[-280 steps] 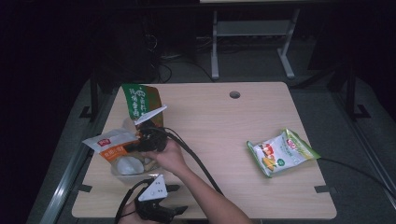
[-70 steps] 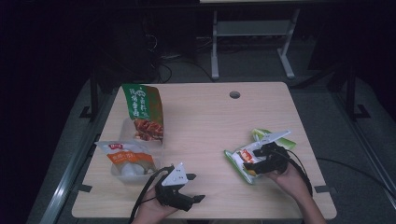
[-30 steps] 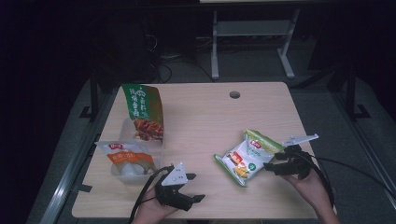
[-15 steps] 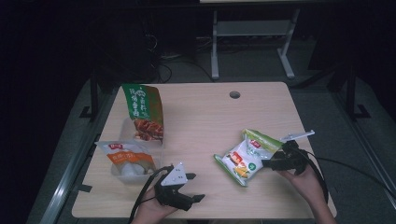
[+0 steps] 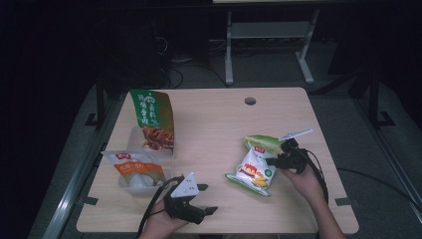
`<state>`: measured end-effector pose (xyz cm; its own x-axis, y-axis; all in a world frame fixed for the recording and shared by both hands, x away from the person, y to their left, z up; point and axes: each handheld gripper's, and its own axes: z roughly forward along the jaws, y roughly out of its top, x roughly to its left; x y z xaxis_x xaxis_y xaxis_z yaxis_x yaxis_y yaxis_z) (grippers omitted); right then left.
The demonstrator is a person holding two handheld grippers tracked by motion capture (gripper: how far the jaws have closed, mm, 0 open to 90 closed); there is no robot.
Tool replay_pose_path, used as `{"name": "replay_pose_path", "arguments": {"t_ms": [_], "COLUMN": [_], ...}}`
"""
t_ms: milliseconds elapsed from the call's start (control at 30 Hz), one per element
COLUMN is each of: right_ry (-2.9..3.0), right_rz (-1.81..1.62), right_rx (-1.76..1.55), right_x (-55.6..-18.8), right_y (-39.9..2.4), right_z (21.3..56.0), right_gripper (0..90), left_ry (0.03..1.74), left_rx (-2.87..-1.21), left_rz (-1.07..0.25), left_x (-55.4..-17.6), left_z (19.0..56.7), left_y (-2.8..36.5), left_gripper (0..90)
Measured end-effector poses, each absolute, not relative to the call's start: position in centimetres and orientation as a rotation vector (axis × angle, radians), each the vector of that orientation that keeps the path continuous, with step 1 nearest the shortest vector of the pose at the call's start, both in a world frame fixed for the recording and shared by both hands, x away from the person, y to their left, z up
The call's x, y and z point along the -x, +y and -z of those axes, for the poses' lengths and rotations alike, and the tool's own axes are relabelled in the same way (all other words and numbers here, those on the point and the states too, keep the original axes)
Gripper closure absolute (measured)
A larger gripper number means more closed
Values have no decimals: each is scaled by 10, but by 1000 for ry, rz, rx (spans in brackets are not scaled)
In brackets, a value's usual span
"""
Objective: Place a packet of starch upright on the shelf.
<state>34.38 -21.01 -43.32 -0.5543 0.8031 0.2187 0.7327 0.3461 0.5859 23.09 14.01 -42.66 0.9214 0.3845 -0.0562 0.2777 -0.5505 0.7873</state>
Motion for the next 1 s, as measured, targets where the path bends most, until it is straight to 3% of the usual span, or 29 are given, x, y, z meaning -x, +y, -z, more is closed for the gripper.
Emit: {"name": "replay_pose_path", "arguments": {"t_ms": [67,200,700,1000], "right_ry": [2495,2501,2537,2573], "right_rz": [-961,-960,-1160,-1251], "right_rx": [-1395,-1373,-1185,-1079], "right_x": [-344,-343,-329,-320], "right_y": [-206,-205,-193,-191], "right_z": [433,429,383,374], "right_gripper": [829,869,885,887], "left_ry": [471,475,519,557], "left_rx": [-2184,-2186,-2166,-2150], "left_rz": [-153,-151,-139,-114], "left_x": [-231,-233,-251,-277], "left_z": [426,427,423,418], "left_y": [140,140,125,104], "left_gripper": [269,269,270,273]}}
